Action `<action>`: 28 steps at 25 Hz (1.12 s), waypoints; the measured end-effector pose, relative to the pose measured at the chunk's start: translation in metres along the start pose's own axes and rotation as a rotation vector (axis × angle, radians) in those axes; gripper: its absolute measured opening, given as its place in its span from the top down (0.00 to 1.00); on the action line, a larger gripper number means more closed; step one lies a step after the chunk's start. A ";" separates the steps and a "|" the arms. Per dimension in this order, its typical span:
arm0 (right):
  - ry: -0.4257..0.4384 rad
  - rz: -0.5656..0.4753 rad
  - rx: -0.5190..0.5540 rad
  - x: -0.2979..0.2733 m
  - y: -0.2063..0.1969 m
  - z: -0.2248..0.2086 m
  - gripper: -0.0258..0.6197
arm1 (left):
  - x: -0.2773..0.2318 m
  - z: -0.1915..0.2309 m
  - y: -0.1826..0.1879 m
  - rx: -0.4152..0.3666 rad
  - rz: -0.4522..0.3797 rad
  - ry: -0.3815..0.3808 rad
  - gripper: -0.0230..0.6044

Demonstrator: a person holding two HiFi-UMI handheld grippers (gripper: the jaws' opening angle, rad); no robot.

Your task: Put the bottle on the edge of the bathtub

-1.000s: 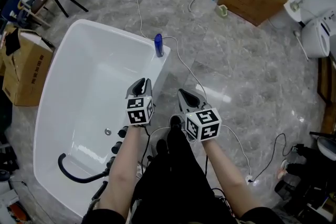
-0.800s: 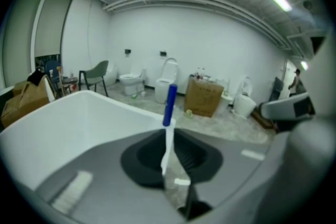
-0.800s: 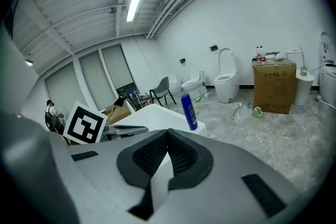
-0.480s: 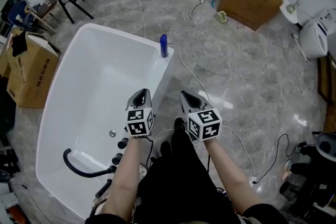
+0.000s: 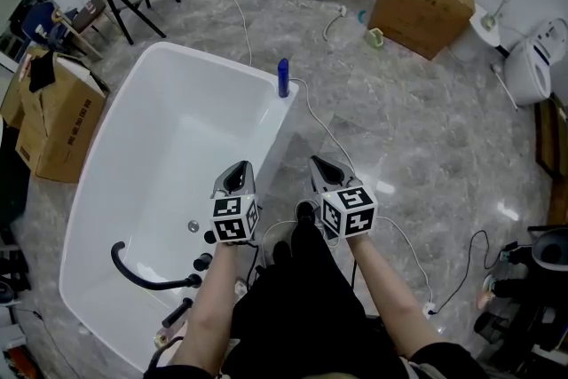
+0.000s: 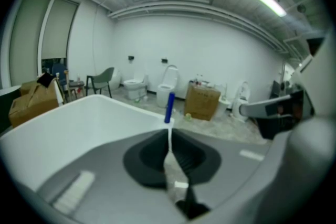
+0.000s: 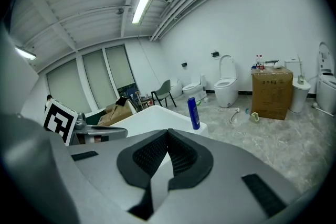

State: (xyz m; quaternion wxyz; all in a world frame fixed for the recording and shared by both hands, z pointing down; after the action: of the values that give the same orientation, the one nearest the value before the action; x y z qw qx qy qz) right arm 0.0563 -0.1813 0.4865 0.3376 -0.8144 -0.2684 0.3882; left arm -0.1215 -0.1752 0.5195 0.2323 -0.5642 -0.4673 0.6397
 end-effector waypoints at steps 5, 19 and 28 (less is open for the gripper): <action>-0.007 -0.011 0.008 0.013 -0.007 0.008 0.96 | 0.019 0.003 -0.002 -0.003 -0.016 0.010 0.94; -0.013 -0.045 0.007 0.044 -0.031 0.042 0.96 | 0.078 0.008 -0.018 0.000 -0.053 0.018 0.94; -0.014 -0.072 0.039 0.061 -0.039 0.056 0.96 | 0.097 0.004 -0.022 -0.003 -0.074 0.002 0.94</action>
State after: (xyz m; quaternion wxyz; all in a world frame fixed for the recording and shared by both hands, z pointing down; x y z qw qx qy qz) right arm 0.0379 -0.0954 0.4622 0.3654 -0.7947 -0.2921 0.3867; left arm -0.1551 -0.0861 0.4889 0.2554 -0.5474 -0.4888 0.6295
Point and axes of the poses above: the fingertips, and each gripper's own axes: x backward along the fingers, z to its left, y out of its top, the point moved 3 cm from there along x, backward along the fingers, and after that the axes turned 14 degrees about -x, right-handed, at the moved point
